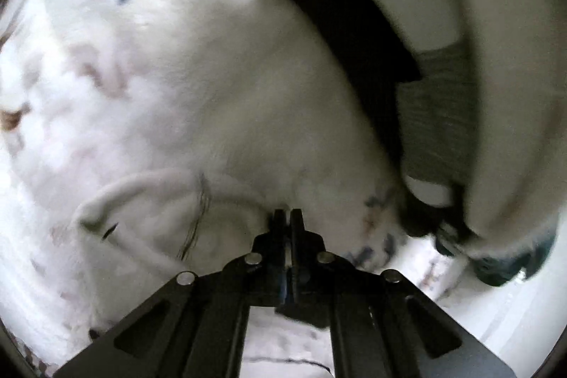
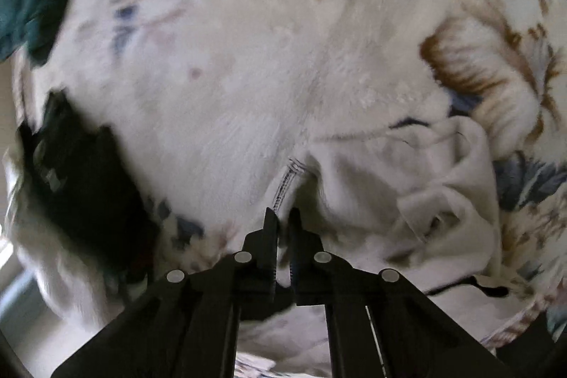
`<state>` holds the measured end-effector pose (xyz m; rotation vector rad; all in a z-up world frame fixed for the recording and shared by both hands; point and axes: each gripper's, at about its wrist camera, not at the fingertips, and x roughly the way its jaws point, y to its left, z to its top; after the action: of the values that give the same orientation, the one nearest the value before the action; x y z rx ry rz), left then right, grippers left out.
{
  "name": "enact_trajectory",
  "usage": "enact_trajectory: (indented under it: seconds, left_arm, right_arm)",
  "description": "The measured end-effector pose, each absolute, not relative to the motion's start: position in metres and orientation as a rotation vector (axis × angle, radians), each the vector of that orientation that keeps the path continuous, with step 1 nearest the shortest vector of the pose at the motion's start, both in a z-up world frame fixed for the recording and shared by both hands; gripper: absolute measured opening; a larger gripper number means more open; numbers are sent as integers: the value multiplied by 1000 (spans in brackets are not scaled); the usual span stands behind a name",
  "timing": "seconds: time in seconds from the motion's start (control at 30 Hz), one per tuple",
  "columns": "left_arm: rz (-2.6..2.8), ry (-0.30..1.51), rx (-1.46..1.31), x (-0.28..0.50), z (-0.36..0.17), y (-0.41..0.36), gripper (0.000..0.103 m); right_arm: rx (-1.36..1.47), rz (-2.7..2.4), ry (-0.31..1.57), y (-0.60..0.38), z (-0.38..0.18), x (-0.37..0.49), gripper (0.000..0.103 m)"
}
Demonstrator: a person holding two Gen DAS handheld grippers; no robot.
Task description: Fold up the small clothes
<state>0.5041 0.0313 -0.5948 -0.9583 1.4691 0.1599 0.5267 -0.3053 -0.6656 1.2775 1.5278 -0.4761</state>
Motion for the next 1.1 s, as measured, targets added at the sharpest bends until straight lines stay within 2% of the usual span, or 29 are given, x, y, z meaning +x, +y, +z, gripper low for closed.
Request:
enact_trajectory:
  seconds: [0.23, 0.43, 0.47, 0.5, 0.57, 0.83, 1.1]
  left_arm:
    - [83, 1345, -1001, 430, -540, 65, 0]
    - [-22, 1337, -977, 411, -513, 71, 5]
    - [-44, 1334, -987, 409, -513, 69, 17]
    - [-56, 1331, -1003, 405, -517, 69, 37]
    - [-43, 1319, -1037, 422, -518, 56, 58]
    - [43, 1357, -1076, 409, -537, 72, 60]
    - [52, 1402, -1007, 401, -545, 63, 60]
  right_arm:
    - [1150, -317, 1513, -294, -610, 461, 5]
    - [1083, -294, 1572, -281, -606, 398, 4]
    - [1068, -296, 1584, -282, -610, 389, 4]
    - [1060, -300, 1606, -280, -616, 378, 4]
    - [1052, -320, 1637, -277, -631, 363, 4]
    - [1069, -345, 1619, -279, -645, 350, 4]
    - [1215, -260, 1508, -295, -603, 358, 4]
